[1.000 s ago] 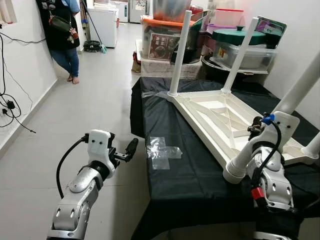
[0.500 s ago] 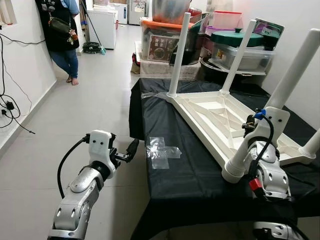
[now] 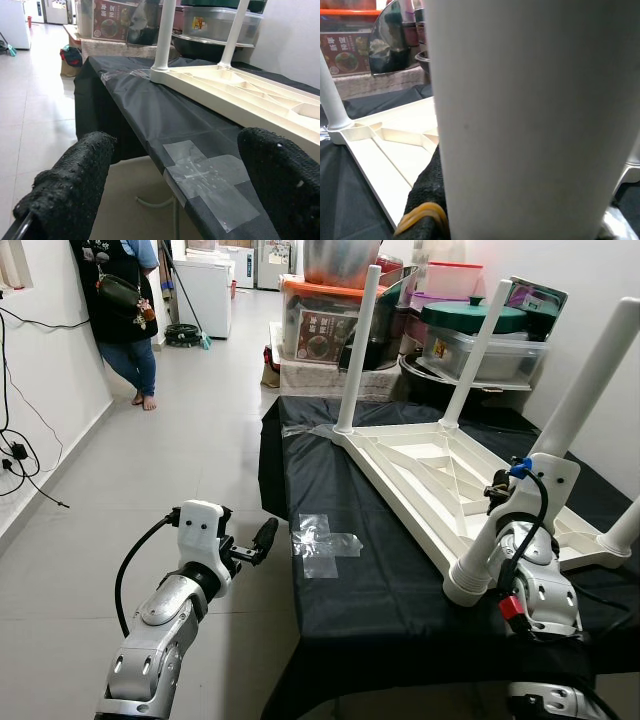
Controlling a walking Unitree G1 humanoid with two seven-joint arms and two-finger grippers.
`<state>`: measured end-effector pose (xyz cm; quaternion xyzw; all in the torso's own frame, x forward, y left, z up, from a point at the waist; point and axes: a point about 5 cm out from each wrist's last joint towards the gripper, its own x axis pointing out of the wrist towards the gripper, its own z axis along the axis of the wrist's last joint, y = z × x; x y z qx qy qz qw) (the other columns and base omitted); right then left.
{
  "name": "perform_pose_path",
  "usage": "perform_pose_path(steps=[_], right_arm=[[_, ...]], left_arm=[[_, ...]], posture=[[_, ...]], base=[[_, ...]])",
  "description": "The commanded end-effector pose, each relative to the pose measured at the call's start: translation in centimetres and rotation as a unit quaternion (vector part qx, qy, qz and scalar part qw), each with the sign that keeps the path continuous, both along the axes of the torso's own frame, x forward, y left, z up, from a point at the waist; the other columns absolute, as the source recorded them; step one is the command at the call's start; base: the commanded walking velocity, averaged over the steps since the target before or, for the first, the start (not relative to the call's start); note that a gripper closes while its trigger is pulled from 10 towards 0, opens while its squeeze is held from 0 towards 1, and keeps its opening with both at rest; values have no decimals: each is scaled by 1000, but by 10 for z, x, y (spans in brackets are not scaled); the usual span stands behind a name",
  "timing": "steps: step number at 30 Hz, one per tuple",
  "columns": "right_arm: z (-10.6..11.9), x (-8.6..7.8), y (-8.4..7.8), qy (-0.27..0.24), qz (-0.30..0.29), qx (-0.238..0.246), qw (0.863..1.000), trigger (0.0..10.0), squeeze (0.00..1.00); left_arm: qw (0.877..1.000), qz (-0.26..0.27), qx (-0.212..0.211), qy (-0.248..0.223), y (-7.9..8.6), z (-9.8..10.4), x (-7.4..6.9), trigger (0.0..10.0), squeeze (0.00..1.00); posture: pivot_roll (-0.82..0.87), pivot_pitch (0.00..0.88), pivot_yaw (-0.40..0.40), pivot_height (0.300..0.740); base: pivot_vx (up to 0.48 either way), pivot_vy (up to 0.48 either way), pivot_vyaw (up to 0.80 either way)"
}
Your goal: Building children table
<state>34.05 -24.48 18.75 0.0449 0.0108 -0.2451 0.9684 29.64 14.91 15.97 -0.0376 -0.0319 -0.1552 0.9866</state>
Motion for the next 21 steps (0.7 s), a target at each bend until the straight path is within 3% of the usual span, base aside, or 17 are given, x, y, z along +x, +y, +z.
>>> perform_pose_path(steps=[1,21], right_arm=[[-49,-10,-10,113,-14,26,993,10000,0],[-35,-10,-7,110,13,34,993,10000,0]], left_arm=[[1000,-2,5,2,-1,-2,1,10000,0],[1000,-7,7,5,-4,-4,1,10000,0]], posture=[[80,0,-89,740],[67,0,-89,740]], base=[[0,0,0],[0,0,0]])
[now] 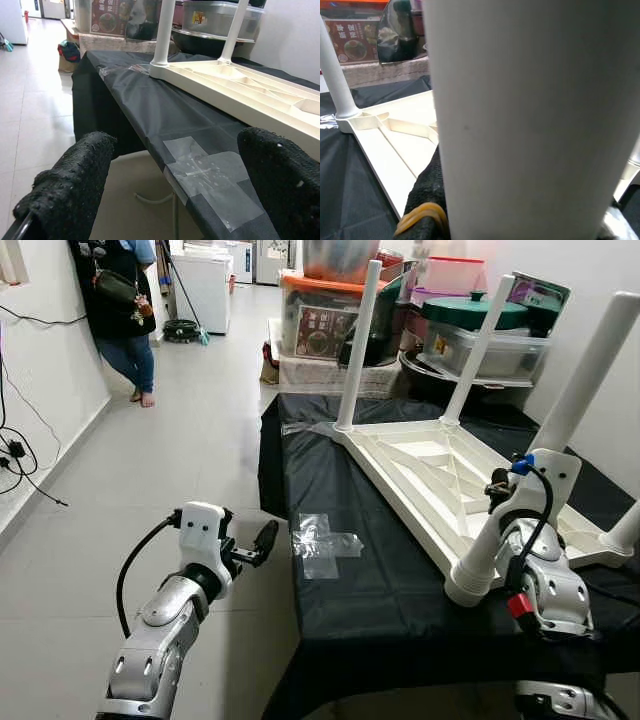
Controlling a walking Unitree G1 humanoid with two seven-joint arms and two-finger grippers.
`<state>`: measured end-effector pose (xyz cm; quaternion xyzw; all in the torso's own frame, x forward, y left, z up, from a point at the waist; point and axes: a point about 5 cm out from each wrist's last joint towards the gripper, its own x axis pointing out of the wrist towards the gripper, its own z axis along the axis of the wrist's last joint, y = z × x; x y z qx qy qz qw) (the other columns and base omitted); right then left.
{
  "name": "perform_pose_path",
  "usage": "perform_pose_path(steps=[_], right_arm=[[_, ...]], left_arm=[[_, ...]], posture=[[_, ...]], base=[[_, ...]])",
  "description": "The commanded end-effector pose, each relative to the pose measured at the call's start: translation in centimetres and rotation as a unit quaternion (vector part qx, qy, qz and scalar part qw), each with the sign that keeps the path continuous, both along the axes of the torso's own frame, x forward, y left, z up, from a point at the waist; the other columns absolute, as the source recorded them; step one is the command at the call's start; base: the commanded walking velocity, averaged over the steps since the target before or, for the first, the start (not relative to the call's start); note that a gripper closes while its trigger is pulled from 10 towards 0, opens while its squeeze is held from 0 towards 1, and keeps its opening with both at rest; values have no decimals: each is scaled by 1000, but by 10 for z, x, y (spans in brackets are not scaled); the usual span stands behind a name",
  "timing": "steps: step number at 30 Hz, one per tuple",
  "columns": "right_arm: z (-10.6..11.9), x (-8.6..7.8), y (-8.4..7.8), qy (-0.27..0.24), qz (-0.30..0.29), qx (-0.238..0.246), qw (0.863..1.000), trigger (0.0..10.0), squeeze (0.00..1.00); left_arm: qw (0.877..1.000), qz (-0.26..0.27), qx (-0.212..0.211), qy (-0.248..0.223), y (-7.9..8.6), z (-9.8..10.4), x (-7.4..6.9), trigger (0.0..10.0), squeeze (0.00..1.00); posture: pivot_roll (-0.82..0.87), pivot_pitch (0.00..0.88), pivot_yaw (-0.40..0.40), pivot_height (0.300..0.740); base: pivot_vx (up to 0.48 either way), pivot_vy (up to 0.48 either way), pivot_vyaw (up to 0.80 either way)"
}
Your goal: Building children table
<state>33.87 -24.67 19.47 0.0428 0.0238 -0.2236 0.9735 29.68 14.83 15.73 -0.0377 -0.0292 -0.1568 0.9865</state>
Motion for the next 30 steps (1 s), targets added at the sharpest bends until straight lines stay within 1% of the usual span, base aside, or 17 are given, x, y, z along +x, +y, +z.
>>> perform_pose_path(steps=[1,11,30], right_arm=[[-42,-8,-5,98,-10,33,995,10000,0],[-45,-17,-8,98,-22,56,993,10000,0],[-37,-17,-8,90,-20,47,995,10000,0]], left_arm=[[1000,-6,8,2,-3,-2,1,10000,0],[1000,-9,9,3,-5,-3,2,10000,0],[1000,-11,9,2,-5,-3,3,10000,0]], posture=[[66,0,-88,740],[59,0,-79,740],[47,0,-74,740]], base=[[0,0,0],[0,0,0],[0,0,0]])
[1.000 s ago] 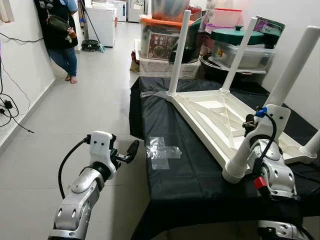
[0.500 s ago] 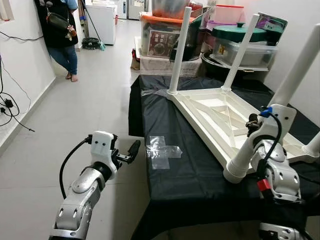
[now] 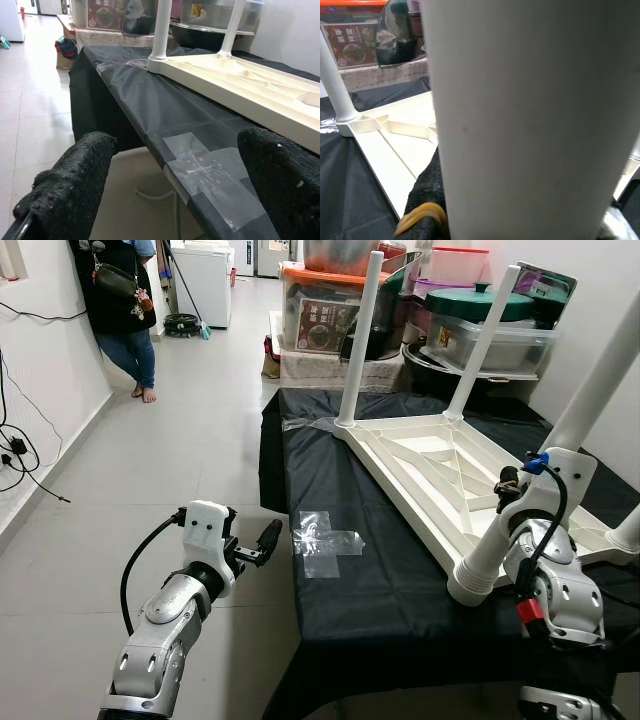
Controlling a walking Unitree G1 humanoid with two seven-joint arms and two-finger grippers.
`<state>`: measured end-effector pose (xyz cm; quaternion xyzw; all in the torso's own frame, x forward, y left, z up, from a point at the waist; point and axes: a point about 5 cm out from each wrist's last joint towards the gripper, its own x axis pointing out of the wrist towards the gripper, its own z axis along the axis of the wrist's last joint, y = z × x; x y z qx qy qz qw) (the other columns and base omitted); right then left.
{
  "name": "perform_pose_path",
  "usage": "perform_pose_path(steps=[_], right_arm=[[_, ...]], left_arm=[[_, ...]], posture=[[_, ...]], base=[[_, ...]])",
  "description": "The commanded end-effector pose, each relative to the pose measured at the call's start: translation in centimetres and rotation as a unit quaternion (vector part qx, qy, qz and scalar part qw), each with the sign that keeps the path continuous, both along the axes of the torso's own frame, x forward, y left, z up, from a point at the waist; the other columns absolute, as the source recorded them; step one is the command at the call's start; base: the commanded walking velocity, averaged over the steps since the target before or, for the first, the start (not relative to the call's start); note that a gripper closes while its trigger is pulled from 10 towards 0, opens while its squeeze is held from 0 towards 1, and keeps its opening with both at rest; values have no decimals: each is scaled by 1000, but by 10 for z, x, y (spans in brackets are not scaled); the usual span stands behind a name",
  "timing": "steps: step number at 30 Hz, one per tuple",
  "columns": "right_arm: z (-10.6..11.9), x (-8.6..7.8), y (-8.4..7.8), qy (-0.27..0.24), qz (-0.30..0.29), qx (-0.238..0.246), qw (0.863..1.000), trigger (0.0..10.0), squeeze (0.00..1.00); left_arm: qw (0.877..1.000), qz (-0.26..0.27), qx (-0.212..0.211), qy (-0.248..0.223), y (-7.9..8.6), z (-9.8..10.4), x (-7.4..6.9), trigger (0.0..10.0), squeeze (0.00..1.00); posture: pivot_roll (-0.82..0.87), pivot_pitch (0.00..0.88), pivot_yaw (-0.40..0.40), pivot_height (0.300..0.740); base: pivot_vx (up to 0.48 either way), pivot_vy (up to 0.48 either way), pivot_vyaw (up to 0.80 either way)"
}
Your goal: Building children table
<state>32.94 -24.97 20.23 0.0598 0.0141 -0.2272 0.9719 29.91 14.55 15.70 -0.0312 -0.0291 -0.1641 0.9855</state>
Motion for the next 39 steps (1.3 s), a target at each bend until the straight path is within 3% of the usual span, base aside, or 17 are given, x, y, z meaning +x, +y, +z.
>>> perform_pose_path(steps=[1,39], right_arm=[[-45,-8,-5,103,-13,34,994,10000,0],[-27,-8,-3,83,-13,34,996,10000,0]], left_arm=[[1000,-4,3,4,-2,-3,1,10000,0],[1000,-9,3,3,-4,-4,3,10000,0]], posture=[[47,0,-74,740],[37,0,-65,740]], base=[[0,0,0],[0,0,0]])
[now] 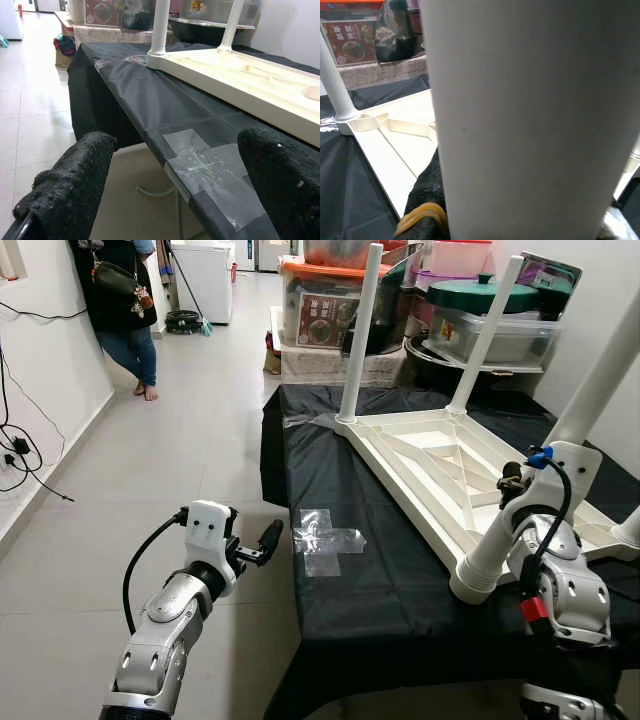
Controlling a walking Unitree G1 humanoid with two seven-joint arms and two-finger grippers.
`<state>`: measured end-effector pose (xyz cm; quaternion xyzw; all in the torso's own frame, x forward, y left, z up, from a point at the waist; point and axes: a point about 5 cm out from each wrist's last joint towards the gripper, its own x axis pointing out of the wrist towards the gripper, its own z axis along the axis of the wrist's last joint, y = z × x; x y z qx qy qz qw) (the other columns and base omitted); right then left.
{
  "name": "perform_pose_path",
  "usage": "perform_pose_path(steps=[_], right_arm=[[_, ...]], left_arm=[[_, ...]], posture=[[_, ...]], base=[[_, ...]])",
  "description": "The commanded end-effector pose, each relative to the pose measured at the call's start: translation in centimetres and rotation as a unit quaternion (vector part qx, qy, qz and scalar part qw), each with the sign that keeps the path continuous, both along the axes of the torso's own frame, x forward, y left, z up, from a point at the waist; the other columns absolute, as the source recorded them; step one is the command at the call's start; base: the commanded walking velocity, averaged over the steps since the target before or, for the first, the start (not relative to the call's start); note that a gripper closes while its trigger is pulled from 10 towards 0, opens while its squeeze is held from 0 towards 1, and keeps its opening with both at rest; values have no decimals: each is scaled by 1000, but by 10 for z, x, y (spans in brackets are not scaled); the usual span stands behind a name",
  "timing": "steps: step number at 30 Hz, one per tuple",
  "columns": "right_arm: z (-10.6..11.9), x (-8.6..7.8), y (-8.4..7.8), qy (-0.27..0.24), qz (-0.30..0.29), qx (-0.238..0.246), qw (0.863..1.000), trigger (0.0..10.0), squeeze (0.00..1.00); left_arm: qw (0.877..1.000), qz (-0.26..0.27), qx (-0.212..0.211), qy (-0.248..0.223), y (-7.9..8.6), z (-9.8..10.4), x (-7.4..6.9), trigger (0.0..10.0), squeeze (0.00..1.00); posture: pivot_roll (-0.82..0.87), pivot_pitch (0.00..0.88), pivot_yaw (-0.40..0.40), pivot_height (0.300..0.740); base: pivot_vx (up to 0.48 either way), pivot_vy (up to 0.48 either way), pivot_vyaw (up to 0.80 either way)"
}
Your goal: Building children table
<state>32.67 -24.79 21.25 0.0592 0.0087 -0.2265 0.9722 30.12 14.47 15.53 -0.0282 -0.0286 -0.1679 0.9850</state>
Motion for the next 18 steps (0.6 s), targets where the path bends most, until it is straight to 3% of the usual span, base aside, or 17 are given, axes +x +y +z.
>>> perform_pose_path(steps=[1,18], right_arm=[[-37,-5,-4,87,-13,35,995,10000,0],[-32,-5,-5,82,-14,37,996,10000,0]], left_arm=[[1000,-6,0,4,-3,-3,1,10000,0],[1000,-8,-1,4,-4,-3,1,10000,0]], posture=[[37,0,-64,740],[35,0,-64,740]], base=[[0,0,0],[0,0,0]])
